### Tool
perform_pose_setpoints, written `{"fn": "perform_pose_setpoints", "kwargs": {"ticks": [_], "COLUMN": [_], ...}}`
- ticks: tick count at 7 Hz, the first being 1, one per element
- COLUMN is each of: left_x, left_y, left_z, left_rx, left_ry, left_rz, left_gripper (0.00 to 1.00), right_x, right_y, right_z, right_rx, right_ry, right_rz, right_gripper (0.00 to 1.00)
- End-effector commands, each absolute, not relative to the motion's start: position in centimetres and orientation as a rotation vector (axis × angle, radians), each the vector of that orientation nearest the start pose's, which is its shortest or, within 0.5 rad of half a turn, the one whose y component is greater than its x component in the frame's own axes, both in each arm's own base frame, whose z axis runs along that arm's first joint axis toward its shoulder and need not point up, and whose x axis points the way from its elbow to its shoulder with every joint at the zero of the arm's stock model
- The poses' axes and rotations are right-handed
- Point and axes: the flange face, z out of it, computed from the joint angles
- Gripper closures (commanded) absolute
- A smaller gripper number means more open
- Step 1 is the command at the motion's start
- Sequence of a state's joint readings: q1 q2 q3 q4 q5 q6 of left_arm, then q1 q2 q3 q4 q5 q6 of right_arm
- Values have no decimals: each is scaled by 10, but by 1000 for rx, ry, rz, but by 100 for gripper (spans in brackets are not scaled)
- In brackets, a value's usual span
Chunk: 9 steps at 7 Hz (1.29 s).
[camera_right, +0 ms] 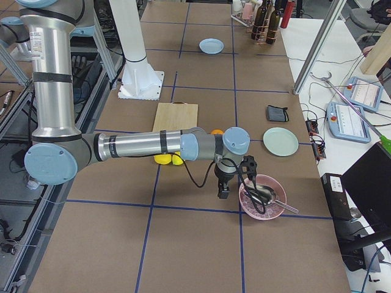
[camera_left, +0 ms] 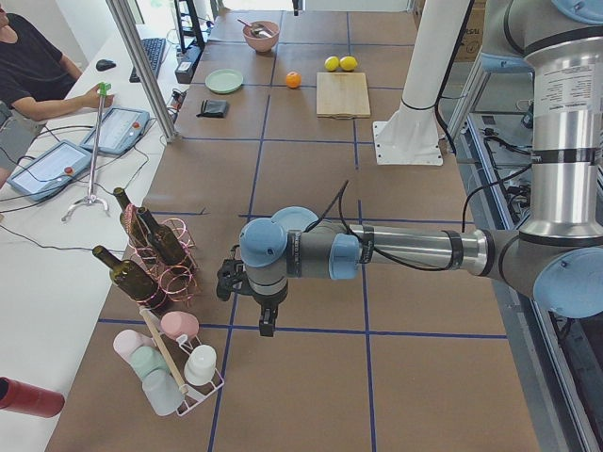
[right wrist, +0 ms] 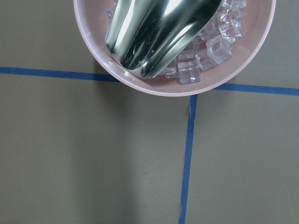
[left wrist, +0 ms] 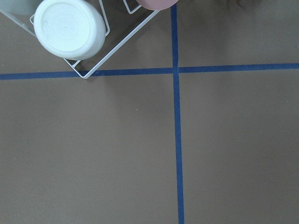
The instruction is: Pick orange to plate
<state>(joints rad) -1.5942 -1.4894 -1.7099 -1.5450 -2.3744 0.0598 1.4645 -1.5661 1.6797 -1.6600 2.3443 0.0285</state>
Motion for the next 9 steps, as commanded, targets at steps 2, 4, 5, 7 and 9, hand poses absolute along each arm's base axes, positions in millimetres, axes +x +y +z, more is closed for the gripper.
{"fn": "perform_pose_setpoints", "kwargs": {"ticks": [2,4,5,7,9], "left_x": [-66,-64,-64,-27,24], "left_y": [-462,-467,-465,-468,-472], "left_z": [622,612,616,613,589], "left_rx": [68,169,190,165,210], "left_ry": [801,796,796,822,974], "left_rz": [55,115,122,199,328], "left_gripper": [0,0,0,0,0], "right_x": [11,10,10,10,10], "right_y": [-497,-497,-497,-497,-497], "right_z": [612,611,611,611,609], "right_rx": [-28,-26,-28,-28,-24], "right_ry": [-775,-775,-776,-776,-780], "right_rz": [-81,-83,-82,-82,-84], "right_gripper": [0,0,0,0,0]}}
